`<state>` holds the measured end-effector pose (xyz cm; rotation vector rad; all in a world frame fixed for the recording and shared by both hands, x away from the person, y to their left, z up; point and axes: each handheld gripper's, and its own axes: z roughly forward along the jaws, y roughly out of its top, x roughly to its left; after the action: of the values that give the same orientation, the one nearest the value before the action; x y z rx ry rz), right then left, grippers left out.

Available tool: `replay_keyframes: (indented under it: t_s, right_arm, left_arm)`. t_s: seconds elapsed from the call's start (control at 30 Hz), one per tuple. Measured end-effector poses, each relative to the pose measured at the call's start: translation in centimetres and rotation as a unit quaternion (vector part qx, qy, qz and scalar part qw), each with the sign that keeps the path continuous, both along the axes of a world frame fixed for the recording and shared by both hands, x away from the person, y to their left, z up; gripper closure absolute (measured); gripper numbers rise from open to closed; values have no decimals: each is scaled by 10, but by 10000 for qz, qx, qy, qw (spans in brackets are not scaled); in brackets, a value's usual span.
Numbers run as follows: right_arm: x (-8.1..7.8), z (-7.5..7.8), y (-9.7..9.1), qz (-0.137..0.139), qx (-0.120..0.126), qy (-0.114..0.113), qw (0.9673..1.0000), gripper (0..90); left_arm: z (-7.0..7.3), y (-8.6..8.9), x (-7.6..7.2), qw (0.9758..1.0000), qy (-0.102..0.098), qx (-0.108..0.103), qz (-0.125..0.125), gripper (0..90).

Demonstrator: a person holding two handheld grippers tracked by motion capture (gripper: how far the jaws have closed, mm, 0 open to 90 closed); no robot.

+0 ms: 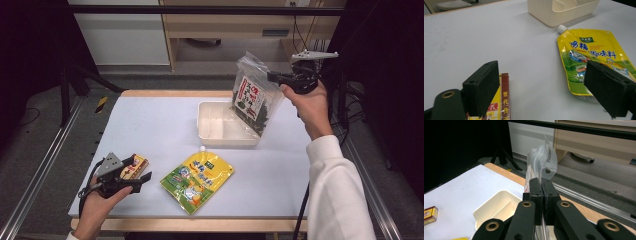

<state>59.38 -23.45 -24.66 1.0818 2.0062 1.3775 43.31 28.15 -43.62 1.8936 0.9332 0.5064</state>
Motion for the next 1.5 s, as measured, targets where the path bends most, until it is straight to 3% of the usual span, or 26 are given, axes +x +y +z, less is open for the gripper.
replay_keyframes:
  t_s: [0.23, 0.4, 0.5, 0.97, 1.13, 1.23, 1.33, 1.43, 1.47, 1.5]
  right_arm:
    - [6, 4, 8, 50, -10, -43, 10000, 892]
    - [12, -12, 8, 48, 282, -9, 9996, 892]
    - [13, -19, 11, 48, 202, 53, 9998, 891]
    - [11, -46, -4, -1, 453, 296, 9985, 890]
    - [8, -52, -5, 23, 537, 256, 9982, 888]
    - [6, -51, -3, 54, 457, 220, 9987, 878]
    - [5, -50, -3, 40, 453, 225, 9987, 803]
    - [3, -50, -3, -54, 464, 211, 9987, 641]
    - [0, -50, -1, -104, 391, 160, 9991, 520]
    - [0, -50, -1, -104, 391, 160, 9991, 520]
  left_arm:
    - [0, 0, -1, 10000, 13, -20, -4, 129]
    - [-1, 1, 0, 10000, 30, -38, 14, 129]
    - [-1, 1, 0, 10000, 33, -28, -1, 129]
    - [-2, -2, 0, 10000, 51, 19, -50, 129]
    - [-3, -3, 0, 10000, 65, 33, -57, 129]
    - [-3, -4, 0, 9999, 69, 40, -61, 129]
    - [-3, -4, 0, 9999, 65, 63, -76, 129]
    - [-3, -4, 0, 9999, 58, 71, -72, 129]
    - [-3, -4, 0, 9999, 56, 78, -68, 128]
    - [-3, -4, -1, 9999, 72, 66, -62, 128]
